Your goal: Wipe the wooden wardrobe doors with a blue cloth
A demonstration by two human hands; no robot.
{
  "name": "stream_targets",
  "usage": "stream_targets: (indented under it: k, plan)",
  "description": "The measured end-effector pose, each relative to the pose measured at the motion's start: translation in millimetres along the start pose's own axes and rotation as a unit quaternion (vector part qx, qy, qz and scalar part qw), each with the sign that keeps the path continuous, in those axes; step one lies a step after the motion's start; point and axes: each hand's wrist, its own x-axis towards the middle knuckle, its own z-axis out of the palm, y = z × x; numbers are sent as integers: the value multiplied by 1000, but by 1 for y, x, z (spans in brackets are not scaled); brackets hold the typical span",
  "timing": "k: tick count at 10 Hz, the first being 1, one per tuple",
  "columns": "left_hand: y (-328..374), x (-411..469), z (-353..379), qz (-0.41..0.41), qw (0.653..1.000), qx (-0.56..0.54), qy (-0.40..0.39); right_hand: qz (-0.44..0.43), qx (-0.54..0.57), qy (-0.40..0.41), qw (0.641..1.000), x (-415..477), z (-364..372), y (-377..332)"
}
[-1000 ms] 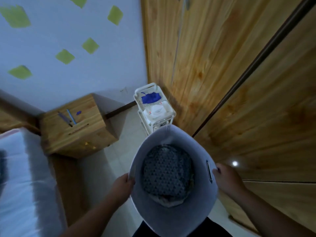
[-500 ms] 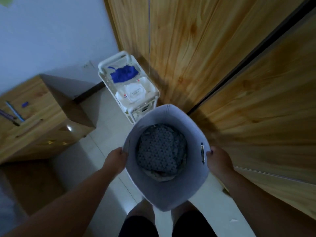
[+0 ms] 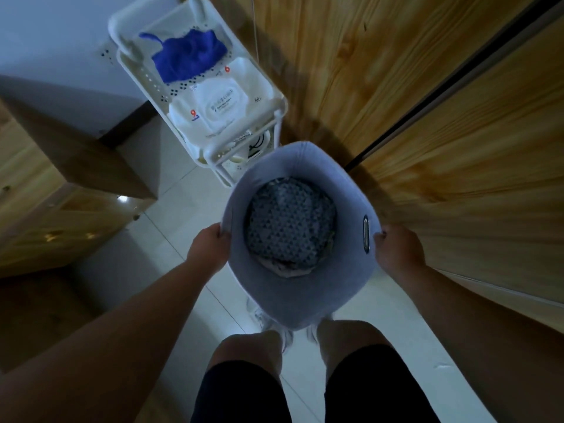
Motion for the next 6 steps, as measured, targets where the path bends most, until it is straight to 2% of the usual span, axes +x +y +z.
stream_targets:
  k: [3, 4, 5, 6]
  plan:
    - [-19, 18, 26, 22, 999, -17, 18, 8, 40, -8, 999, 21, 36, 0]
    - [-5, 2, 20, -3, 998, -69, -9, -9, 61, -33, 998, 9, 19, -2]
    - [10, -28, 2, -17, 994, -108, -22, -21, 136, -6, 991, -14, -17, -8]
    - [21, -79, -22, -8, 995, -101, -24, -25, 167, -1, 986, -52, -60, -9]
